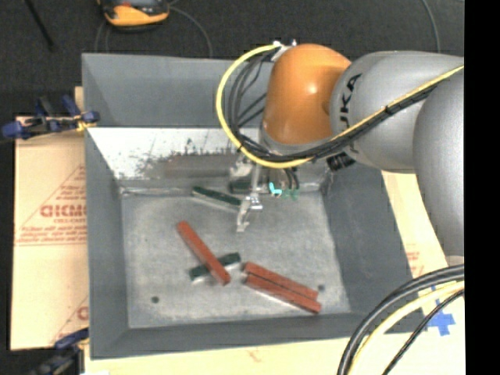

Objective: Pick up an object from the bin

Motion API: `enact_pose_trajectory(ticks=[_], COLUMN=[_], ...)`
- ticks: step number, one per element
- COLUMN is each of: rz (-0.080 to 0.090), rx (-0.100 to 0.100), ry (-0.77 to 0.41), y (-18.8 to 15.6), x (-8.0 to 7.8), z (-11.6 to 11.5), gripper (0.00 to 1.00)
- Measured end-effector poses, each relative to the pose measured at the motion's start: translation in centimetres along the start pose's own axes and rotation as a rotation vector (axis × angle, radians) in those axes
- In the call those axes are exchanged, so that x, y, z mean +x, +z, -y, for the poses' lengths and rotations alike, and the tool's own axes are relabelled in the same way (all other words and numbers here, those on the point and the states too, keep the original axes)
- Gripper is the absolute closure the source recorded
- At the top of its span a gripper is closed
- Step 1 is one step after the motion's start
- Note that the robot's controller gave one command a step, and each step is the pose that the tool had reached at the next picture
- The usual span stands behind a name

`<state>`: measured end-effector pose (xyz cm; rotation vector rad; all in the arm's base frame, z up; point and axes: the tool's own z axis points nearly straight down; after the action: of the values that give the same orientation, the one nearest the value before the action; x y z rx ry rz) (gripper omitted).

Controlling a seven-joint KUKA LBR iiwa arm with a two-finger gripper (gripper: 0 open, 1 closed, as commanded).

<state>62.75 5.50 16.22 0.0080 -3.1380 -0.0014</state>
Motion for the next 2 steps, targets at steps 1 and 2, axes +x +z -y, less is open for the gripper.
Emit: enact_pose_trajectory(ticks=[1,2], rz=[0.008,0.031], rx=[0.000,-0.004], ry=[0.001,-0.002], y=[-0.5,7.8], x=[-0.2,-3.7], z=[0.0,2.0], gripper=[0.00,1.00])
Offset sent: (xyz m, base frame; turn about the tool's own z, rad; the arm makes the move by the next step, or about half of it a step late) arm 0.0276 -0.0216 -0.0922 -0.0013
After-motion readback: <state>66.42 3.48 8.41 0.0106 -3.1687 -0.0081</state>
